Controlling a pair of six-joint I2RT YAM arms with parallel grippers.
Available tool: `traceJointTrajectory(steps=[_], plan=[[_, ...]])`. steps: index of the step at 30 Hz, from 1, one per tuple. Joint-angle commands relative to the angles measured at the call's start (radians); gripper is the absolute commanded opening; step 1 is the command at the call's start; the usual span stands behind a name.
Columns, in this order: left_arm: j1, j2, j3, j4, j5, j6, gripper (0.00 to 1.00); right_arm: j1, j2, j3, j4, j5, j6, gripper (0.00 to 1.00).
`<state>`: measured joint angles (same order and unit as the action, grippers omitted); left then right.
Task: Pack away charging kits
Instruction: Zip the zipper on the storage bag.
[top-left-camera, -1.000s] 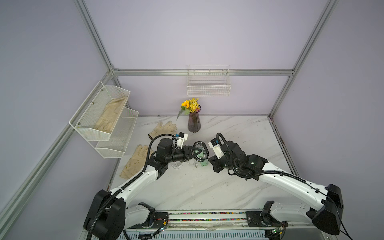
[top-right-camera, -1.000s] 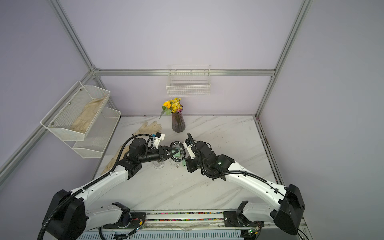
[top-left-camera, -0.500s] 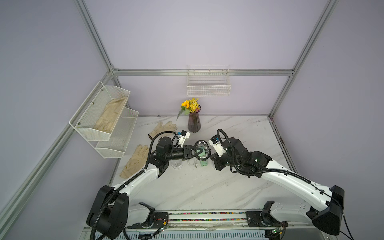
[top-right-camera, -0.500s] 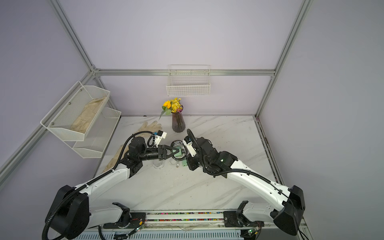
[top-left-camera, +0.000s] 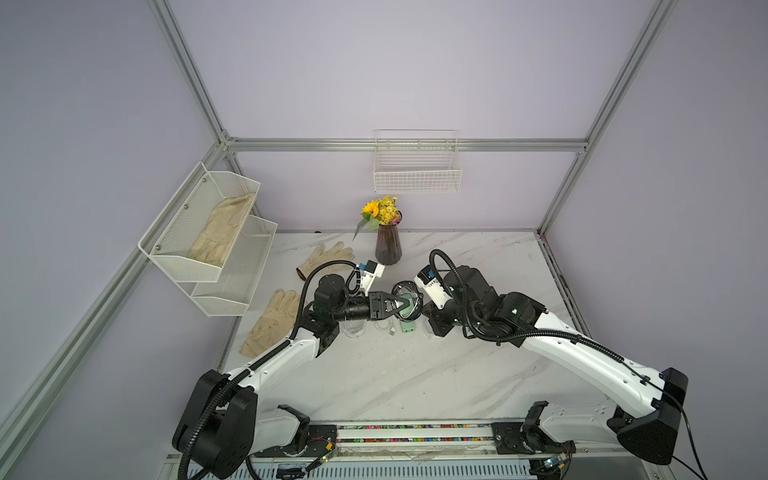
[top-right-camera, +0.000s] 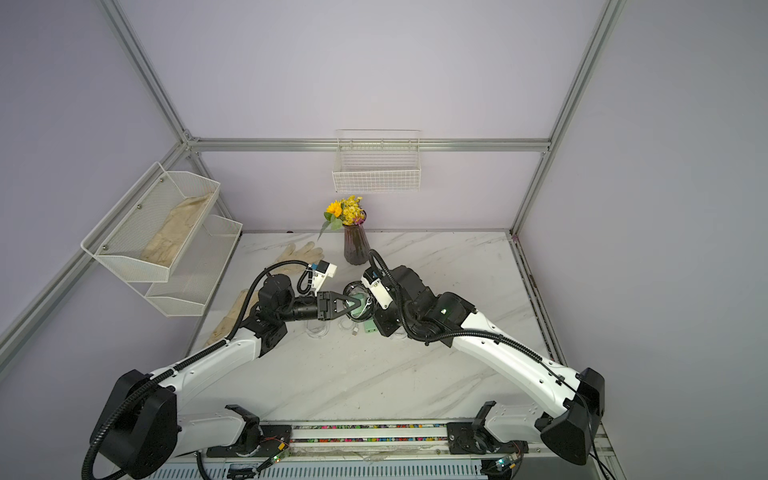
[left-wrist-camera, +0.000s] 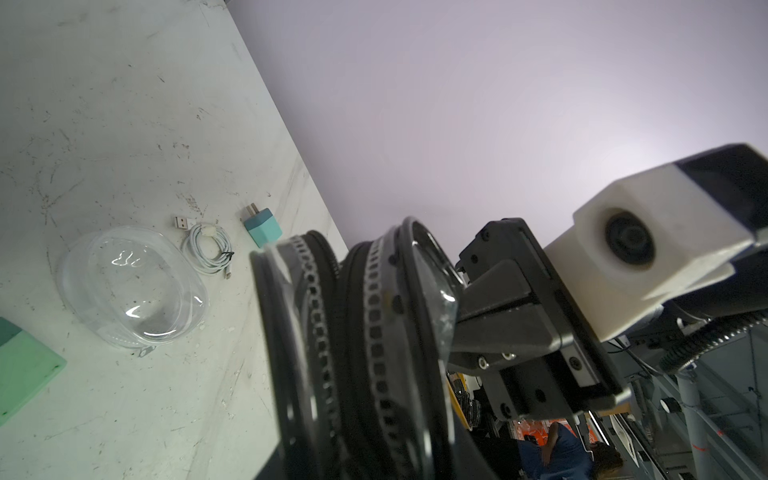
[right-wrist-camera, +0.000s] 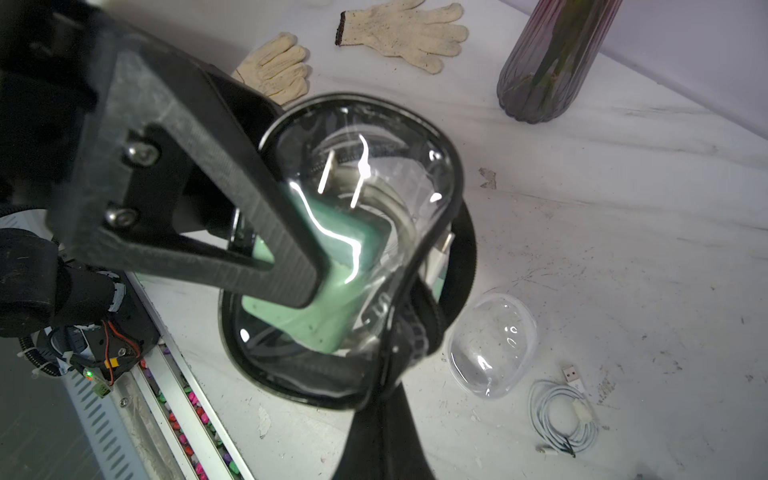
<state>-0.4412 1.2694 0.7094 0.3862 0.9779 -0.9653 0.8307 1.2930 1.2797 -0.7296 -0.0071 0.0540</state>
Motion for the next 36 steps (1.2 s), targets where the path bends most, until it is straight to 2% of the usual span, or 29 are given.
traceJointTrajectory(steps=[1, 5, 9, 14, 24, 32, 36], plan=[[-0.062, 0.002, -0.028, -0.023, 0.164, 0.057, 0.0, -0.014, 0.019, 0.059, 0.146, -0.003, -0.048, 0.0], [-0.07, -0.015, -0.03, -0.024, 0.163, 0.058, 0.0, -0.015, 0.036, 0.06, 0.157, -0.035, -0.063, 0.0], [-0.074, -0.03, -0.027, -0.03, 0.163, 0.059, 0.0, -0.015, 0.05, 0.059, 0.15, 0.056, -0.065, 0.0], [-0.077, -0.035, -0.02, -0.056, 0.152, 0.067, 0.0, -0.018, 0.04, 0.078, 0.126, 0.078, -0.068, 0.0], [-0.047, -0.09, 0.013, -0.263, -0.042, 0.137, 0.0, -0.019, -0.069, 0.047, 0.098, 0.115, -0.06, 0.0], [-0.04, -0.046, 0.068, -0.333, -0.029, 0.201, 0.0, -0.018, -0.072, 0.066, 0.049, 0.061, -0.095, 0.0], [-0.026, -0.056, 0.062, -0.328, -0.032, 0.212, 0.0, -0.018, -0.074, 0.078, 0.005, 0.074, -0.089, 0.0]])
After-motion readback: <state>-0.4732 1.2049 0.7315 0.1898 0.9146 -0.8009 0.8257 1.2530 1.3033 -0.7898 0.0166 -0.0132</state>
